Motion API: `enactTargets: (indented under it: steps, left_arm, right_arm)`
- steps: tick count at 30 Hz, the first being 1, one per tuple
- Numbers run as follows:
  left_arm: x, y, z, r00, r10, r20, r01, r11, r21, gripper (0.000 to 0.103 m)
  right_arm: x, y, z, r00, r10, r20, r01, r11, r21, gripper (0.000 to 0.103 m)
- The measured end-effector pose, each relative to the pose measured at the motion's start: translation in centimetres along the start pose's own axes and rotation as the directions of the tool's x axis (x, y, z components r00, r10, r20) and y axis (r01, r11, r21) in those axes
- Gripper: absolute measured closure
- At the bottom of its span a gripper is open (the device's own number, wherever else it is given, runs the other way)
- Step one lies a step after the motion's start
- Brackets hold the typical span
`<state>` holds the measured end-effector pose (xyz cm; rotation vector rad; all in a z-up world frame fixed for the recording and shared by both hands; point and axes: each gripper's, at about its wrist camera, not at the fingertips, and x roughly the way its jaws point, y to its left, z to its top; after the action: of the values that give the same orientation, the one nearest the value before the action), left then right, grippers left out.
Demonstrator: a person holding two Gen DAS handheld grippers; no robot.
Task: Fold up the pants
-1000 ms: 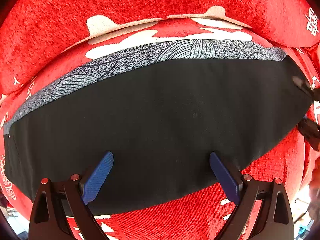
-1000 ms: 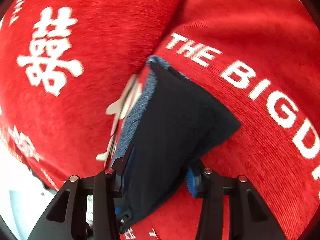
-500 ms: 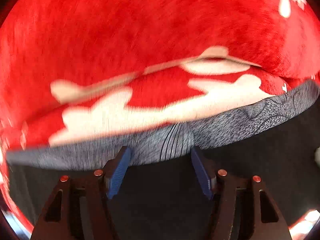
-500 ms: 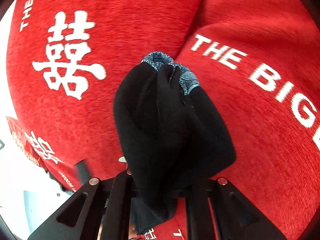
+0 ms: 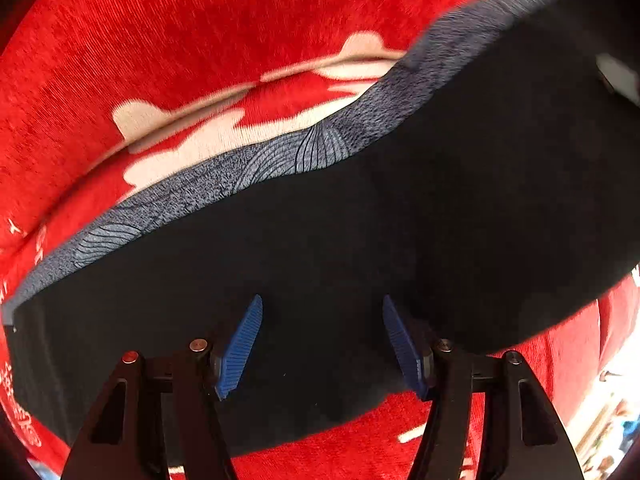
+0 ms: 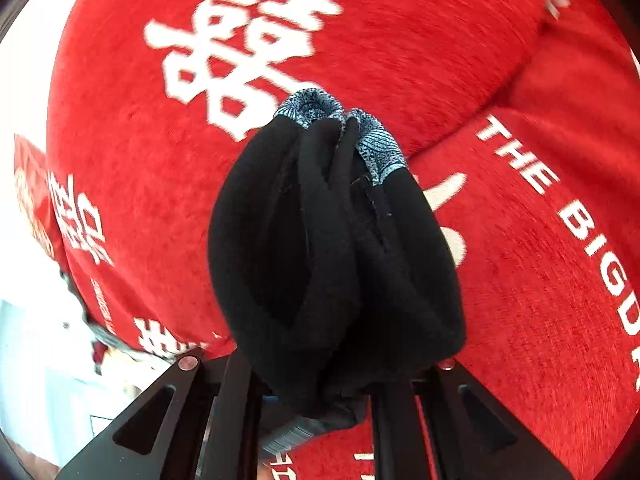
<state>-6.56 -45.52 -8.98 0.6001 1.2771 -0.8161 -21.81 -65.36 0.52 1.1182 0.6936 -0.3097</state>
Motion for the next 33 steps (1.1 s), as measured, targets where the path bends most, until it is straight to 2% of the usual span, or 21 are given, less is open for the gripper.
enactTargets:
  steps: [2,4,7,8,9,10,13,16,18,20,21,22,23,24,25,26,28,29,31,32,33]
  left_arm:
    - [-0.8,1.8,-0.4,0.997,-0.074,-0.016,0.072,0.995,-0.065,0.039]
    - [-2.0,4.3,-1.0,0.996,-0.094,-0.008,0.092,0.989,-0.119,0.039]
    - [-4.6,9.6,-2.4,0.997,-0.065,0.028,0.069,0.987,-0.148,0.037]
    - [-5.5,11.7,-3.1,0.998,-0.05,0.037,0.055,0.986,-0.158,0.032]
    - [-6.3,14.0,-3.9,0.998,-0.035,0.047,0.042,0.984,-0.173,0.022]
    - [-7.0,16.3,-4.6,0.998,-0.023,0.063,0.034,0.981,-0.19,0.021]
    - [-8.1,22.3,-7.0,0.997,0.011,0.075,0.008,0.967,-0.253,0.021]
    - [-7.9,27.0,-8.8,0.998,0.052,0.043,-0.035,0.944,-0.327,0.021]
    - [-7.6,29.6,-10.3,0.998,0.066,0.025,-0.052,0.928,-0.368,0.021]
    - [-7.8,31.6,-11.4,0.998,0.061,0.018,-0.049,0.917,-0.396,0.021]
    - [-7.2,31.8,-11.2,0.998,0.058,0.02,-0.045,0.914,-0.404,0.021]
    - [-7.3,32.5,-11.6,0.998,0.054,0.025,-0.038,0.91,-0.413,0.021]
    - [-7.6,33.1,-11.9,0.998,0.046,0.031,-0.028,0.907,-0.421,0.021]
    - [-7.7,33.7,-12.0,0.999,0.033,0.035,-0.015,0.905,-0.425,0.021]
    - [-7.4,34.4,-12.1,0.999,0.017,0.038,0.001,0.905,-0.426,0.021]
    - [-7.3,34.7,-11.9,0.999,-0.002,0.041,0.02,0.906,-0.422,0.021]
    - [-7.3,34.3,-11.4,0.997,-0.054,0.05,0.07,0.913,-0.403,0.021]
    - [-8.1,33.5,-11.3,0.995,-0.083,0.054,0.097,0.915,-0.39,0.021]
    - [-8.2,32.0,-10.5,0.987,-0.147,0.065,0.161,0.917,-0.364,0.021]
    - [-8.6,31.3,-10.4,0.978,-0.194,0.073,0.207,0.915,-0.346,0.021]
    - [-9.1,30.7,-10.4,0.967,-0.241,0.078,0.253,0.911,-0.326,0.021]
  right_arm:
    - [0.0,2.7,-0.6,0.999,-0.034,0.007,0.035,0.996,-0.076,0.09]
    - [0.4,5.5,-1.5,0.997,-0.08,0.009,0.08,0.984,-0.156,0.09]
    - [2.4,9.9,-3.7,0.989,-0.149,0.004,0.145,0.953,-0.266,0.088]
    - [3.5,11.5,-4.6,0.985,-0.174,0.0,0.165,0.938,-0.306,0.088]
    - [4.9,13.4,-5.5,0.979,-0.203,-0.007,0.189,0.92,-0.345,0.086]
    - [6.4,14.8,-6.6,0.973,-0.231,-0.014,0.208,0.899,-0.385,0.084]
    - [11.6,17.3,-11.1,0.943,-0.33,-0.043,0.265,0.824,-0.501,0.079]
    - [17.5,17.8,-15.7,0.9,-0.427,-0.086,0.304,0.757,-0.579,0.076]
    - [20.9,17.8,-18.9,0.84,-0.54,-0.053,0.381,0.656,-0.651,0.072]
    - [22.3,18.6,-21.1,0.784,-0.62,0.03,0.45,0.534,-0.715,0.063]
    - [22.6,19.3,-22.2,0.758,-0.648,0.076,0.472,0.464,-0.749,0.054]
    - [22.7,20.0,-22.9,0.747,-0.658,0.092,0.472,0.428,-0.77,0.046]
    - [22.5,21.1,-23.9,0.743,-0.661,0.104,0.459,0.389,-0.799,0.044]
    - [22.2,21.7,-24.5,0.748,-0.655,0.107,0.442,0.37,-0.817,0.042]
    - [21.5,22.9,-25.3,0.763,-0.638,0.103,0.406,0.35,-0.844,0.041]
    - [20.6,23.8,-25.9,0.79,-0.608,0.081,0.36,0.353,-0.864,0.041]
    - [18.5,24.8,-25.9,0.838,-0.545,-0.015,0.262,0.426,-0.866,0.041]
    - [17.1,24.6,-25.1,0.861,-0.502,-0.083,0.219,0.513,-0.83,0.041]
    - [14.8,22.8,-22.6,0.886,-0.428,-0.179,0.196,0.694,-0.693,0.04]
    - [13.7,20.9,-20.9,0.897,-0.382,-0.222,0.2,0.8,-0.566,0.04]
    - [12.8,19.1,-19.6,0.908,-0.339,-0.247,0.203,0.87,-0.449,0.04]
